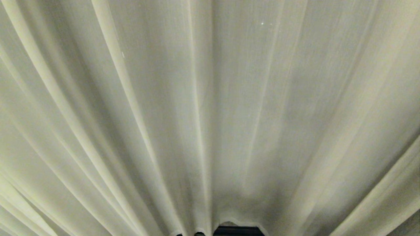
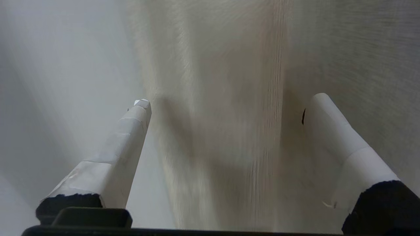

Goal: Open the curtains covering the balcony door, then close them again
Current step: Close the outer curtains on both sides

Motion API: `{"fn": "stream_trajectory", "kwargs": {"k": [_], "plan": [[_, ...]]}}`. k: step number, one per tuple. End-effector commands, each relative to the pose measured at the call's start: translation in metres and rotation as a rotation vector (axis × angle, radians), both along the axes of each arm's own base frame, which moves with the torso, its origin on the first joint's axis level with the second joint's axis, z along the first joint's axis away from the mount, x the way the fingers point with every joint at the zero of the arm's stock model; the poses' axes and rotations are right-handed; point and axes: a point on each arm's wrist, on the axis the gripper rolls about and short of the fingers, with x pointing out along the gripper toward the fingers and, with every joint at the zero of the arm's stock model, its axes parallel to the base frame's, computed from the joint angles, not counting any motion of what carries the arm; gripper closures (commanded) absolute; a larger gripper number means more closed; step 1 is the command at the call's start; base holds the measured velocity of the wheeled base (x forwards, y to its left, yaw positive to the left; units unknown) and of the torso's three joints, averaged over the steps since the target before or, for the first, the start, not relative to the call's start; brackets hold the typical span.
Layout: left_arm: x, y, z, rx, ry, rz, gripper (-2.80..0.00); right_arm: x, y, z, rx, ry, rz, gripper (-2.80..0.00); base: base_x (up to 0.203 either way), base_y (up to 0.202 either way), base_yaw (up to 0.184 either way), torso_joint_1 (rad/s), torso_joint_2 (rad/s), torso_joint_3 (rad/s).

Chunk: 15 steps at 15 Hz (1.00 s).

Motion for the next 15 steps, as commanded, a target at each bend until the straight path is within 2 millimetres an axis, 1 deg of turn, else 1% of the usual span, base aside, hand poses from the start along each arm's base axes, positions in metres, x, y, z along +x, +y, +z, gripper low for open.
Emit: {"fn": "stream_trajectory", "kwargs": {"k": [1,4,5,11,15], "plan": [[0.000,0.000,0.000,-0.001,0.000,0.001,0.00,0.016,-0.013,-0.006,0.019,0.032,0.048,-2.80,0.000,0.000,0.000,0.000,0.00,0.000],[0.000,0.000,0.000,0.000,0.000,0.001,0.00,0.019,-0.015,-0.007,0.009,0.024,0.056,-2.80,0.000,0.000,0.000,0.000,0.00,0.000],[0.000,0.000,0.000,0.001,-0.001,0.001,0.00,0.019,-0.015,-0.007,0.003,0.016,0.057,0.00,0.000,0.000,0.000,0.000,0.00,0.000],[0.000,0.000,0.000,0.001,-0.001,0.001,0.00,0.016,-0.013,-0.002,0.060,-0.026,0.074,0.00,0.000,0.000,0.000,0.000,0.00,0.000],[0.000,0.000,0.000,0.001,-0.002,0.001,0.00,0.010,-0.003,0.004,0.066,-0.054,0.107,0.00,0.000,0.000,0.000,0.000,0.00,0.000]]}}
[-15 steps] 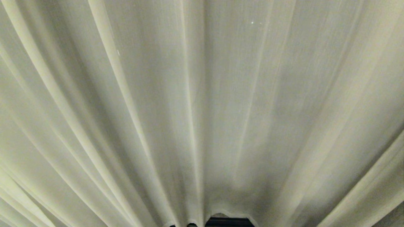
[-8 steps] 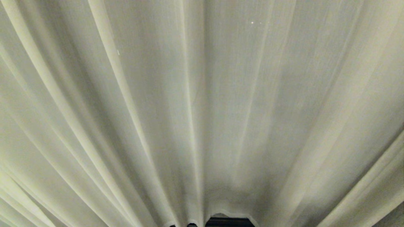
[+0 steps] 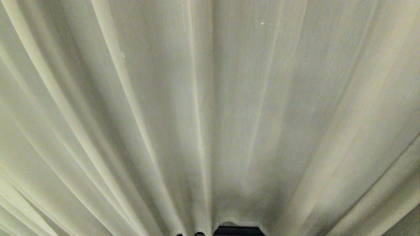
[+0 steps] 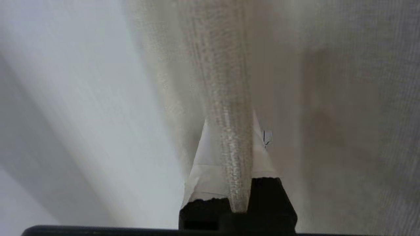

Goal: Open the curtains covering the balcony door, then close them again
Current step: Close the outer curtains on both sides

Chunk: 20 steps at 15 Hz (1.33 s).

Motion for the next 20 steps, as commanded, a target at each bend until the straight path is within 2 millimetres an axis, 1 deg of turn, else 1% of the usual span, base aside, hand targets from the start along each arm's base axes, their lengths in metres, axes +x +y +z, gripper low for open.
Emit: {"fn": "stream_trajectory", "kwargs": {"k": [1,4,6,8,12,15,16,18,20], "plan": [[0.000,0.000,0.000,0.000,0.001,0.001,0.00,-0.006,0.013,0.008,-0.025,-0.030,0.033,0.00,0.000,0.000,0.000,0.000,0.00,0.000],[0.000,0.000,0.000,0.000,0.001,0.001,0.00,-0.011,0.032,0.015,-0.051,-0.053,0.110,0.00,0.000,0.000,0.000,0.000,0.00,0.000],[0.000,0.000,0.000,0.001,0.001,0.001,0.00,-0.016,0.052,0.021,-0.072,-0.080,0.184,0.00,0.000,0.000,0.000,0.000,0.00,0.000],[0.000,0.000,0.000,0.000,0.001,0.001,0.00,-0.022,0.072,0.023,-0.087,-0.100,0.265,0.00,0.000,0.000,0.000,0.000,0.00,0.000],[0.000,0.000,0.000,0.001,-0.001,0.001,0.00,-0.031,0.109,0.011,-0.190,-0.091,0.425,0.00,0.000,0.000,0.000,0.000,0.00,0.000],[0.000,0.000,0.000,0.002,0.001,0.001,0.00,-0.032,0.130,0.005,-0.277,-0.090,0.536,0.00,0.000,0.000,0.000,0.000,0.00,0.000],[0.000,0.000,0.000,0.001,0.001,0.001,0.00,-0.030,0.135,0.001,-0.321,-0.081,0.558,0.00,0.000,0.000,0.000,0.000,0.00,0.000],[0.000,0.000,0.000,0.001,0.000,0.002,0.00,-0.021,0.140,-0.008,-0.404,-0.049,0.569,0.00,0.000,0.000,0.000,0.000,0.00,0.000],[0.000,0.000,0.000,0.000,0.000,0.001,0.00,-0.012,0.147,-0.011,-0.427,-0.038,0.604,0.00,0.000,0.000,0.000,0.000,0.00,0.000]]}}
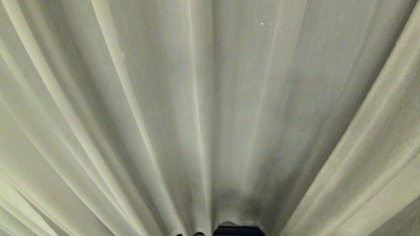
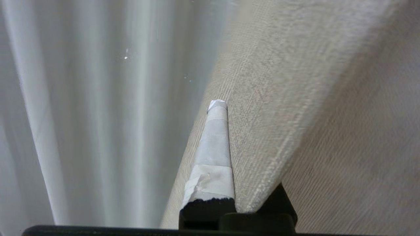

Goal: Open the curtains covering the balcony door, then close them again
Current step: Close the outer curtains on both sides

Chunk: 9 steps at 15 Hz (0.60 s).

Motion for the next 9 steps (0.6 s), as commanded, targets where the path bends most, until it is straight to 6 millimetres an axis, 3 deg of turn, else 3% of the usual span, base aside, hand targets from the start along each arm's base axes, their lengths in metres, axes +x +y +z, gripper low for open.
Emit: {"fn": "stream_trajectory", "kwargs": {"k": [1,9], "plan": [[0.000,0.000,0.000,0.001,0.000,0.001,0.00,0.013,0.009,-0.007,-0.018,0.036,0.043,0.00,0.000,0.000,0.000,0.000,0.00,0.000],[0.000,0.000,0.000,0.000,-0.001,0.001,0.00,0.042,0.045,-0.012,-0.046,0.054,0.099,0.00,0.000,0.000,0.000,0.000,0.00,0.000]]}}
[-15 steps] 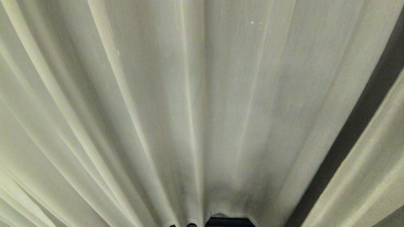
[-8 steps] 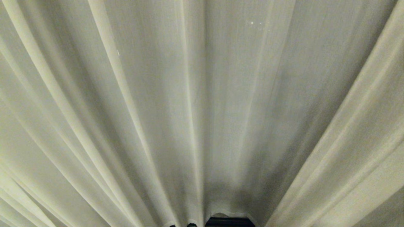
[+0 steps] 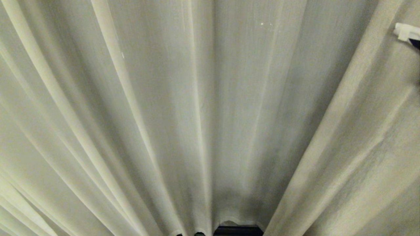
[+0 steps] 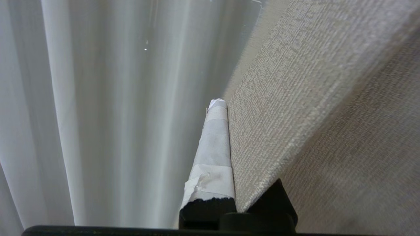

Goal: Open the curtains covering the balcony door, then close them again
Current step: Close the outer curtains on both sides

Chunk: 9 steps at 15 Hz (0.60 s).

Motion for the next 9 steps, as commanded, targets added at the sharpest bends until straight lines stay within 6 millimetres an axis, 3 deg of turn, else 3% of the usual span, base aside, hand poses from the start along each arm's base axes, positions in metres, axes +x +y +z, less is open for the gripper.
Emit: {"fn": "stream_trajectory", "kwargs": {"k": [1,9], "plan": [[0.000,0.000,0.000,0.000,-0.001,0.001,0.00,0.021,0.015,-0.002,-0.005,0.015,0.021,0.00,0.000,0.000,0.000,0.000,0.00,0.000],[0.000,0.000,0.000,0.000,-0.001,0.001,0.00,0.065,0.073,0.010,0.067,-0.004,-0.028,0.00,0.000,0.000,0.000,0.000,0.00,0.000]]}}
